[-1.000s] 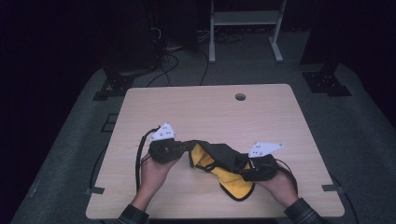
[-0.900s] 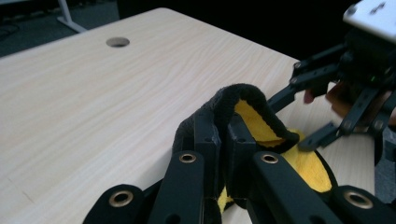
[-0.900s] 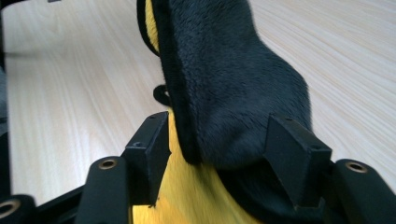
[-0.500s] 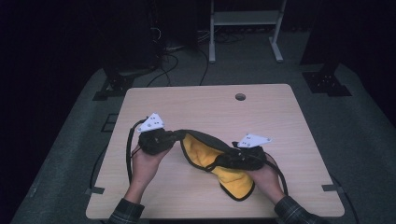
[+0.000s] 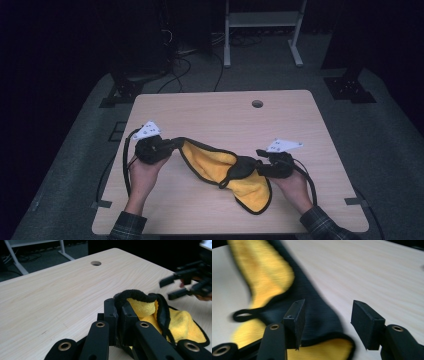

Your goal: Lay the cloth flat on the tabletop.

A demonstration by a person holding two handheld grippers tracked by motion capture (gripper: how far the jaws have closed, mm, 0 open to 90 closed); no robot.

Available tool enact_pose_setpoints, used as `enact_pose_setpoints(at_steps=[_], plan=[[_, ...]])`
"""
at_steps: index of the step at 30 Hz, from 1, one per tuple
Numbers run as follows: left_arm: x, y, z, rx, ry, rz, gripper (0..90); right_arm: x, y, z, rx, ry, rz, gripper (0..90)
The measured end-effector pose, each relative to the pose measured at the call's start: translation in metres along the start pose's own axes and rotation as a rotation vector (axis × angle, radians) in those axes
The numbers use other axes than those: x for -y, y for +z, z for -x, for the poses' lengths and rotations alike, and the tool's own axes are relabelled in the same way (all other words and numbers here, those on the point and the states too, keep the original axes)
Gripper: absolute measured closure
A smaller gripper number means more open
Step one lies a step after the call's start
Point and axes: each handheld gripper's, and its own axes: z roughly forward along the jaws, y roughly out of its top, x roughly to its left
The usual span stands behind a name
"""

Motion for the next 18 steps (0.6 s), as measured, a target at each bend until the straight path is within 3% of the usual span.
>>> enact_pose_setpoints(at_steps=[1, 3, 6, 9, 12, 13, 14, 15, 16, 17, 18], plan=[[0.001, 0.000, -0.001, -0.002, -0.003, -0.004, 85.3, 0.000, 0.004, -0.015, -0.041, -0.044, -0.016, 43.7], [0.003, -0.001, -0.003, -0.005, -0.008, -0.006, 85.3, 0.001, 0.009, -0.025, -0.056, -0.099, -0.041, 43.7], [0.005, -0.001, -0.005, -0.014, -0.006, -0.014, 85.3, 0.005, 0.018, -0.037, -0.104, -0.141, -0.081, 43.7], [0.006, -0.003, -0.008, -0.020, -0.015, -0.014, 85.3, 0.009, 0.023, -0.044, -0.112, -0.191, -0.126, 44.6], [0.007, -0.003, -0.010, -0.022, -0.016, -0.015, 85.3, 0.012, 0.026, -0.044, -0.103, -0.204, -0.140, 47.6], [0.007, -0.003, -0.009, -0.021, -0.015, -0.017, 85.3, 0.013, 0.030, -0.044, -0.107, -0.211, -0.150, 57.0], [0.007, -0.003, -0.009, -0.021, -0.015, -0.017, 85.3, 0.013, 0.030, -0.044, -0.107, -0.211, -0.150, 57.0], [0.007, -0.002, -0.008, -0.024, -0.010, -0.022, 85.3, 0.011, 0.034, -0.041, -0.116, -0.210, -0.157, 68.5], [0.007, -0.002, -0.008, -0.024, -0.010, -0.022, 85.3, 0.011, 0.034, -0.041, -0.116, -0.210, -0.157, 68.5], [0.007, -0.002, -0.008, -0.025, -0.006, -0.025, 85.3, 0.009, 0.035, -0.041, -0.114, -0.210, -0.151, 77.7], [0.007, -0.002, -0.007, -0.026, -0.006, -0.026, 85.3, 0.008, 0.034, -0.040, -0.109, -0.211, -0.138, 80.4]])
